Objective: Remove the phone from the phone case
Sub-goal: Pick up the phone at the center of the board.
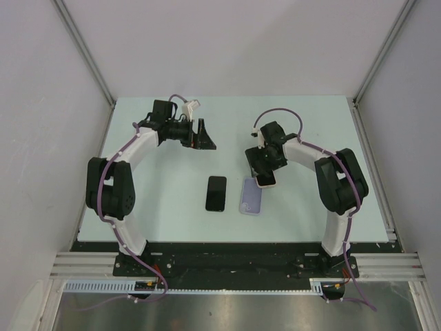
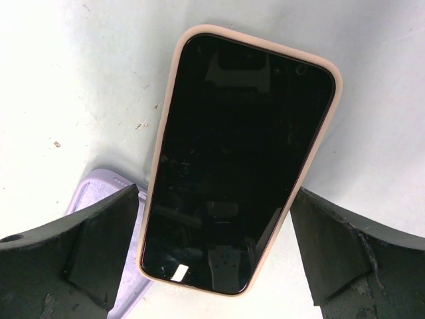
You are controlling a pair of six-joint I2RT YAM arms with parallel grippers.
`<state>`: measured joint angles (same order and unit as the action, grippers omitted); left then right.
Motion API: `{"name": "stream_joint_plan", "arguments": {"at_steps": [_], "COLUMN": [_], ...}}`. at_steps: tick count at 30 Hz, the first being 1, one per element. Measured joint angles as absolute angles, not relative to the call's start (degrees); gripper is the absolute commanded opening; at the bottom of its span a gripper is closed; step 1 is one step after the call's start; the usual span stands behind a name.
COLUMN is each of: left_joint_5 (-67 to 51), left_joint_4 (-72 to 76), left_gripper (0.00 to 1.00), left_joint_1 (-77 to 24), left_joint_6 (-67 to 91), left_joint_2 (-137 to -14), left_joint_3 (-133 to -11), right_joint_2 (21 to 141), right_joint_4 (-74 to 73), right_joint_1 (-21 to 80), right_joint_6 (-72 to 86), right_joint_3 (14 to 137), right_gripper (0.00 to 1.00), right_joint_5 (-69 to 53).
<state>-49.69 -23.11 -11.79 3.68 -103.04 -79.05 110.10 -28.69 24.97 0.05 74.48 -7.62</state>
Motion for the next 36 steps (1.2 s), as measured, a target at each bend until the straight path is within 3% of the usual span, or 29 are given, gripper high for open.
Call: {"name": "stream_joint_plan", "arguments": {"at_steps": [7, 11, 16, 28, 36], "left_joint_5": [-49.7, -49.7, -49.7, -49.7, -49.7], "left_joint_4": [-23.0, -23.0, -22.8, -22.8, -23.7], "left_gripper": [1.0, 1.0, 1.0, 1.0, 1.0], "left_joint_1": [-11.8, -11.9, -12.4, -14.5, -20.4], "left_joint_6": [3.7, 3.7, 3.6, 2.4, -0.6], "left_joint_2": [-103.0, -103.0, -103.0, -102.5, -100.2], "left_joint_3": [-79.0, -79.0, -78.7, -77.1, -74.1], "right_joint_2": [110.3, 110.3, 110.3, 110.3, 110.3], "right_joint_4": [-28.1, -27.9, -27.8, -27.5, -27.3], "right_joint_1": [25.5, 25.4, 24.8, 23.7, 17.3], "right_joint_6": [1.5, 2.4, 3.3, 2.9, 2.2], "right_joint_3": [74.5, 74.5, 74.5, 74.6, 76.2], "right_gripper": [0.88, 0.72, 0.63, 0.55, 0.55], "right_joint_5": [-5.6, -5.0, -5.0, -5.0, -4.9]}}
